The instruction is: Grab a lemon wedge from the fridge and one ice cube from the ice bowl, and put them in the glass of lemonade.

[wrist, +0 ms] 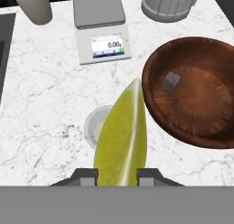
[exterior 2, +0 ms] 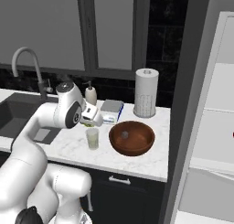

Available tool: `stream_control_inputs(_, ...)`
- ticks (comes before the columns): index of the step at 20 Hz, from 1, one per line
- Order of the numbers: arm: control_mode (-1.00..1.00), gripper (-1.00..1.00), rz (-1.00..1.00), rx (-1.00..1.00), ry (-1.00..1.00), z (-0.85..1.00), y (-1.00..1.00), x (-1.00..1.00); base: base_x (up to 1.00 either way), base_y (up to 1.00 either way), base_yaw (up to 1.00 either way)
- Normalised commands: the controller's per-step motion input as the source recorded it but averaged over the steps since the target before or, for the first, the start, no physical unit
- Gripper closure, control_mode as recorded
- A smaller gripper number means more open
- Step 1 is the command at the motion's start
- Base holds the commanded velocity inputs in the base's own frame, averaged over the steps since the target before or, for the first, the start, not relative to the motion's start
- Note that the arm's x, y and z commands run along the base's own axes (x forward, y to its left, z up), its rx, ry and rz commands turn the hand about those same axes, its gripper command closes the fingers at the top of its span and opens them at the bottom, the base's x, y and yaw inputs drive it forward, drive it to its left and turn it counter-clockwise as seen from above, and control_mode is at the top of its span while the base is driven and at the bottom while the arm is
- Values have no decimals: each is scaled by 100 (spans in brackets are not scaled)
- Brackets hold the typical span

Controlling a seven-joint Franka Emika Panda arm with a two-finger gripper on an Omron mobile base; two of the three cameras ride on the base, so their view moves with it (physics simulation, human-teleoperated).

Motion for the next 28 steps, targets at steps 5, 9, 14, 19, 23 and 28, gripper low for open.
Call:
stream_control_inputs(5,-100,100,0,-1,0,-16,0,9,0,0,0)
stream_control_inputs(9,-100,100,0,0,0,-23,1,0,0,0,0)
stream_control_inputs(14,-100,100,0,-1,0,-19,0,7,0,0,0)
stream_control_inputs(19,-100,100,0,-1,0,-21,3,9,0,0,0)
stream_control_inputs(23,-100,100,0,-1,0,-18,6,14,0,0,0)
stream_control_inputs(28,-100,100,0,-1,0,-18,10,13,0,0,0)
